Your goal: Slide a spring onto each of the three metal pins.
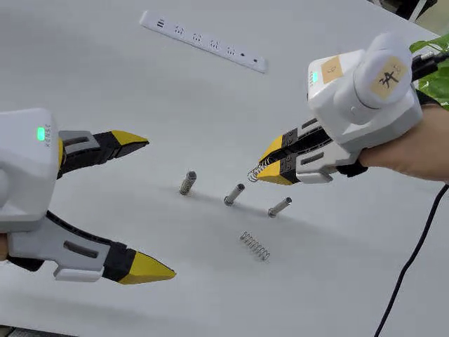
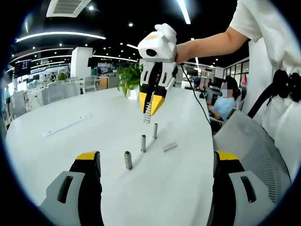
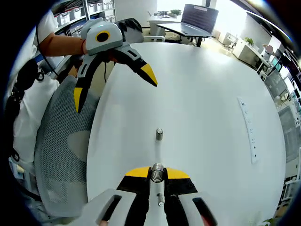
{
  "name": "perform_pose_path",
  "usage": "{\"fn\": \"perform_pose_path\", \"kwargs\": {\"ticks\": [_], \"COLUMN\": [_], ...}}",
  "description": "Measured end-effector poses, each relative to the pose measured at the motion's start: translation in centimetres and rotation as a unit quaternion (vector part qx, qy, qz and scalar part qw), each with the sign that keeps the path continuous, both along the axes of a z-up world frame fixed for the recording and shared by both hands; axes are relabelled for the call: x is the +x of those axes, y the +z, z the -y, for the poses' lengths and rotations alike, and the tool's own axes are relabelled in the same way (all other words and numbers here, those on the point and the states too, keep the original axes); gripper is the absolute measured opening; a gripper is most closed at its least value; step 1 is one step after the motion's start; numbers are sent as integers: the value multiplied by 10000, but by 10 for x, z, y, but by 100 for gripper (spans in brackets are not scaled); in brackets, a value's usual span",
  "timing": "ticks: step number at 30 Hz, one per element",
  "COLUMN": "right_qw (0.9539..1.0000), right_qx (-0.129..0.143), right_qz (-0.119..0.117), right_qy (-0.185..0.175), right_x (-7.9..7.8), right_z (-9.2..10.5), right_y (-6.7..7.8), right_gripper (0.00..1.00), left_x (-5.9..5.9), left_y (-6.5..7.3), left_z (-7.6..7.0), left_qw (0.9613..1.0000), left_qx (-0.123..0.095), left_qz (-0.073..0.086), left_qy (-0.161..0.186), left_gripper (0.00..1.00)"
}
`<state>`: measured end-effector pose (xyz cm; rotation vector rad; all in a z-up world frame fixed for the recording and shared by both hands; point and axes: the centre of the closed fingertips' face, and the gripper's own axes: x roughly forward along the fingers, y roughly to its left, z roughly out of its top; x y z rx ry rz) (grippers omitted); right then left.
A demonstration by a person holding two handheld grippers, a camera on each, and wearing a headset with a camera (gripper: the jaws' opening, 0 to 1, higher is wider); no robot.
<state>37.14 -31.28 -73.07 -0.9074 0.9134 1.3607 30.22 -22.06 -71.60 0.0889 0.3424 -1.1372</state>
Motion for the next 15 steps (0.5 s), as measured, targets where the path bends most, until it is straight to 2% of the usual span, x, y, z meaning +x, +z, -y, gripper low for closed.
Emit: {"fn": "perform_pose_path", "kwargs": {"ticks": [8, 9, 15], "right_qw": [9999, 9999, 9998], "right_qx": [-134, -144, -207], "right_qz": [-52, -59, -62], "right_qy": [-32, -33, -14], "right_x": [-3, -1, -1], "right_z": [-1, -1, -1], "right_y": [-13, -19, -25], "right_gripper": [6, 6, 6], "left_x": [1, 1, 1], "left_y": [-2, -2, -2], "left_z": [-1, -1, 0], "left_qw": [10000, 10000, 9999], "left_qx": [-57, -70, -119], "left_qz": [-25, -26, -51], "left_qy": [28, 31, 39], "left_gripper": [99, 99, 99]}}
